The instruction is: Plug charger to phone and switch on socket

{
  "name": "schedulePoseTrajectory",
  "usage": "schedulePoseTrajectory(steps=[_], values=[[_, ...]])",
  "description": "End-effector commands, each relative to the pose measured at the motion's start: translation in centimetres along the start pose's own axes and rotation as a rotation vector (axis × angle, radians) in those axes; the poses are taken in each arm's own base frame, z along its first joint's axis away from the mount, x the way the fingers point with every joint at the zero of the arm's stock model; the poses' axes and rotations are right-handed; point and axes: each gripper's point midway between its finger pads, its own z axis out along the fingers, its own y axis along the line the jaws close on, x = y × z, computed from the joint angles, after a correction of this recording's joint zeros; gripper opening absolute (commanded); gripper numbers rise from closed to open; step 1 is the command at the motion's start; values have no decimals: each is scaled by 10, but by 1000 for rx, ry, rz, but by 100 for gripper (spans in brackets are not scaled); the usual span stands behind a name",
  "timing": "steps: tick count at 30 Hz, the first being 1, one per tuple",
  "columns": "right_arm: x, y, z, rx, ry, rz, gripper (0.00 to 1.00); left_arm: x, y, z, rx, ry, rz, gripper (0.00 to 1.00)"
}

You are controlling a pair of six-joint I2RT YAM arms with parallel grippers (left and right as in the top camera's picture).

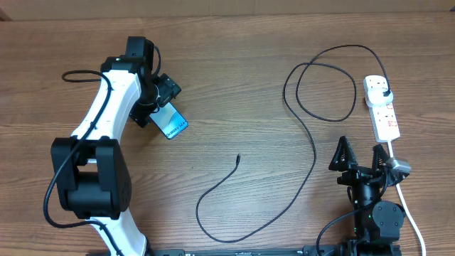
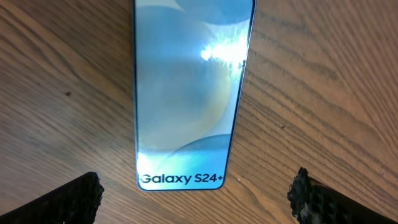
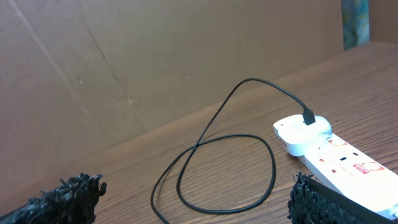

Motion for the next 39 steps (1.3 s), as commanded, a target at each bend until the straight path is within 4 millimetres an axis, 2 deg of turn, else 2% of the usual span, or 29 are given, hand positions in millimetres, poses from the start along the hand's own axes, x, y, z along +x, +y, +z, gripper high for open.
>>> schedulePoseTrajectory(steps=[1,10,14,17,20,24,33,39], values=[[1,-3,0,10,-6,-7,100,12,3,23,-14,81,-44,100],[1,-3,0,10,-6,-7,100,13,9,26,-49,80,-36,100],[1,-3,0,10,-6,-8,100,6,11,17,-86,50,-15,100],[1,-3,0,10,-6,-7,100,4,5,5,-86,48,-6,100],[1,-3,0,11,-6,-8,100,2,0,1,-70,49,-10,100],[1,-3,0,10,-6,-7,100,2,3,10,-88,57,-15,100],[1,-3,0,10,-6,-7,100,15,6,45,-154,110,7,100],[1,-3,0,10,-6,-8,100,9,5,49,-152,89,8,100]])
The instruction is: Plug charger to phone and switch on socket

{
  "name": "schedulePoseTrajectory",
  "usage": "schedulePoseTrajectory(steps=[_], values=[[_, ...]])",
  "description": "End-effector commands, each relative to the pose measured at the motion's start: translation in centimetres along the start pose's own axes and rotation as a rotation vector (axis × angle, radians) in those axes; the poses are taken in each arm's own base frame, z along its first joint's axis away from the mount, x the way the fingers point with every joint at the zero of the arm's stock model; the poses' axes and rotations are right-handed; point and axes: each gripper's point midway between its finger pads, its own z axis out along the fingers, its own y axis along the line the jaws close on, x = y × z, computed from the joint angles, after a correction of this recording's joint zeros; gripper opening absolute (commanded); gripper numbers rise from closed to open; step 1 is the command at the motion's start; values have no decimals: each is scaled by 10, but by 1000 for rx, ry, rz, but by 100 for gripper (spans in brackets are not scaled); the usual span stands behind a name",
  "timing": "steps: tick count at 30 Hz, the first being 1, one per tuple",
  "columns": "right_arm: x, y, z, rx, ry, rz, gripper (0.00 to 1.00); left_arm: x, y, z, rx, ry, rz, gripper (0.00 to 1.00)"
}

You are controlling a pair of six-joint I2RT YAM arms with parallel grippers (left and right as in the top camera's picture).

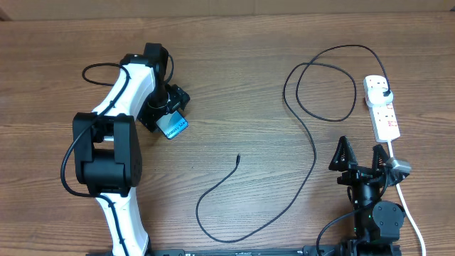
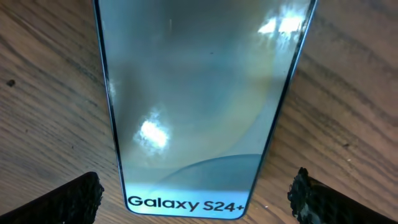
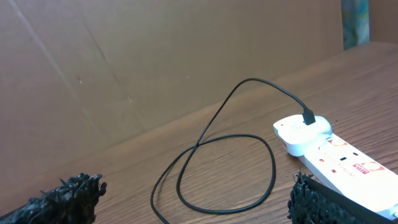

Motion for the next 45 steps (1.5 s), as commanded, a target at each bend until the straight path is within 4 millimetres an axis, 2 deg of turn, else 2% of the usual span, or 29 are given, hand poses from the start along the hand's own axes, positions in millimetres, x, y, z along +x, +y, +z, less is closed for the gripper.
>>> schedulePoseTrajectory(steps=[1,12,23,45], values=[[1,-3,0,10,-6,-8,100,-8,0,-1,-16,-36,10,100],[1,-3,0,10,-6,-8,100,-15,7,10,-60,-56,-5,100],[1,-3,0,10,-6,-8,100,-19,-3,10,-19,-74,-35,100],[1,-3,0,10,-6,-8,100,-21,1,12,-43,-93,-32,100]])
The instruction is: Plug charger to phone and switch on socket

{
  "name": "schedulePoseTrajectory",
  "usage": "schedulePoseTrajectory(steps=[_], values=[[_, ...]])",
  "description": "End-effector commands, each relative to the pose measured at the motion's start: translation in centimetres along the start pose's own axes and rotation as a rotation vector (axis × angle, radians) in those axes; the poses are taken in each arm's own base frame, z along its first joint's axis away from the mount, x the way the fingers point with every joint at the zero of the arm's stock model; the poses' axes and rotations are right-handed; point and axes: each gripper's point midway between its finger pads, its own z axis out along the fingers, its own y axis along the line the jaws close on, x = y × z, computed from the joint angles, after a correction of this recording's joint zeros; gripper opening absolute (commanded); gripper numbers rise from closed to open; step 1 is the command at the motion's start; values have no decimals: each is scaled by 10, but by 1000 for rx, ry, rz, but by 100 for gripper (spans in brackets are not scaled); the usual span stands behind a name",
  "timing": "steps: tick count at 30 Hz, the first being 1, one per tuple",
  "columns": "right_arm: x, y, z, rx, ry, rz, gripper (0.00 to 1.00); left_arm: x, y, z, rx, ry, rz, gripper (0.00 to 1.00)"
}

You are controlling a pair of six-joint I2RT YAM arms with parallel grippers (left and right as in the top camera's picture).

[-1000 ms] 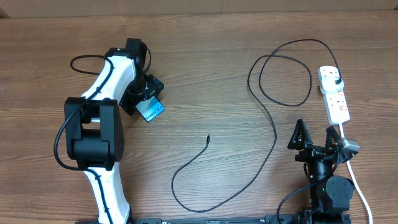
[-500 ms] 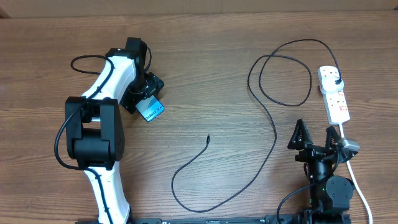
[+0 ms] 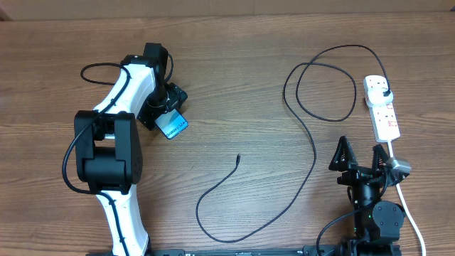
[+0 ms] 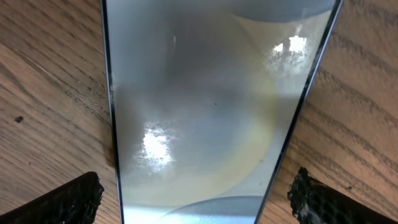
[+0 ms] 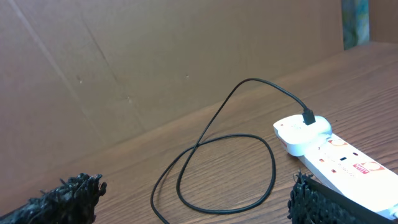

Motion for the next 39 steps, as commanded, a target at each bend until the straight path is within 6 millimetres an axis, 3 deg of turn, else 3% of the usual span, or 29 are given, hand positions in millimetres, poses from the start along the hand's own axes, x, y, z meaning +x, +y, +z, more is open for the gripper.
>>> schedulePoseTrajectory(steps=[1,27,39], values=[[1,-3,0,10,-6,-8,100,-6,2,4,-28,-27,-9,100],[1,-3,0,10,-6,-8,100,-9,5,6,-55,-63,-4,100],[1,-3,0,10,-6,-8,100,-3,10,20,-53,-50,-30,100]])
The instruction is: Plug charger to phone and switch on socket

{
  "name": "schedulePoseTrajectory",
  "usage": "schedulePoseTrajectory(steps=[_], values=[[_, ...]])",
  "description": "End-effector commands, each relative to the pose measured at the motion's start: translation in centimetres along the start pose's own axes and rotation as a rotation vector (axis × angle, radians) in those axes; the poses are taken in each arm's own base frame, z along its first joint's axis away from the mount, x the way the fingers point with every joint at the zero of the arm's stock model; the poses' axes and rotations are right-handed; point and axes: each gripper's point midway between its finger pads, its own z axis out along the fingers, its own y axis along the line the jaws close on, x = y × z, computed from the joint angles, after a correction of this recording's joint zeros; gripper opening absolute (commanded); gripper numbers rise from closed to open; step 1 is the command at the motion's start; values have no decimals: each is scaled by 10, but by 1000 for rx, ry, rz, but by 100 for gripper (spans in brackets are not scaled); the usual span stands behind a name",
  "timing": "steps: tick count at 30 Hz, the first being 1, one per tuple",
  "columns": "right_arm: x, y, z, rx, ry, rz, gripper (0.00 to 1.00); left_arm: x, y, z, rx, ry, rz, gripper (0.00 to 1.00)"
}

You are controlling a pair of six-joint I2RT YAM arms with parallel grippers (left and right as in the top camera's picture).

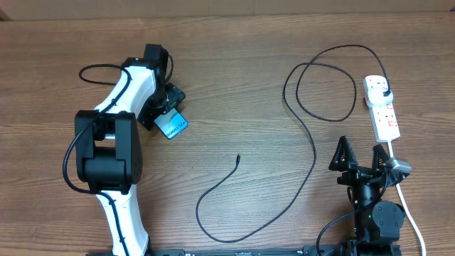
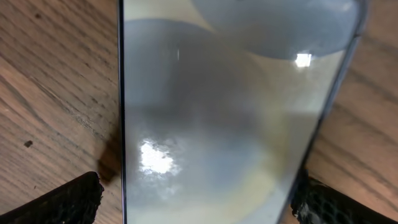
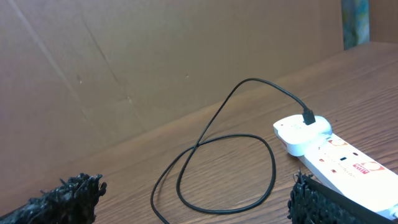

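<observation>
The blue-screened phone (image 1: 173,125) lies flat on the wooden table (image 1: 234,85) at the left. My left gripper (image 1: 165,107) is low over its far end; in the left wrist view the phone (image 2: 224,112) fills the space between the open fingers (image 2: 68,199), which stand either side of it. The black charger cable (image 1: 313,142) loops from the adapter (image 1: 378,85) in the white power strip (image 1: 382,110) to its free plug end (image 1: 237,156) at mid-table. My right gripper (image 1: 362,162) is open at the front right, holding nothing.
The right wrist view shows the cable loop (image 3: 224,168), the power strip (image 3: 336,155) and a brown cardboard wall (image 3: 155,56) behind the table. The strip's white lead (image 1: 407,206) runs off the front right edge.
The left wrist camera sits closer to the phone, whose screen now spans the gap from finger to finger. The overhead view is almost the same. The right arm has not moved.
The left gripper was open above the phone, with the "Galaxy S24+" label in its view. Then the arm had shifted and the phone looked larger. Then the label was out of view, and now the open fingers flank the phone. The right arm stayed parked.
</observation>
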Motion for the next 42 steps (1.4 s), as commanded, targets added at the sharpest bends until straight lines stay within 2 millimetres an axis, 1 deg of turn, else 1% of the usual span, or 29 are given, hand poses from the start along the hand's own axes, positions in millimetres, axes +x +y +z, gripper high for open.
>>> schedulePoseTrajectory(steps=[1,6,10,12,14,19,21,28,31,37,42], values=[[1,-3,0,11,-6,-8,100,7,6,12,-36,12,-13,100],[1,-3,0,10,-6,-8,100,7,5,12,-33,13,-13,100],[1,-3,0,10,-6,-7,100,15,-1,12,3,62,-16,100],[1,-3,0,11,-6,-7,100,16,-1,13,3,66,-17,100],[1,-3,0,11,-6,-7,100,16,1,17,-9,68,-15,100],[1,-3,0,11,-6,-8,100,19,7,35,-54,87,-7,100],[1,-3,0,10,-6,-7,100,20,8,38,-59,93,-8,100],[1,-3,0,11,-6,-8,100,21,8,38,-59,97,-8,100],[1,-3,0,10,-6,-8,100,23,5,38,-31,122,19,100],[1,-3,0,10,-6,-7,100,13,15,38,-27,142,-12,100],[1,-3,0,10,-6,-8,100,4,20,39,6,172,-56,100]])
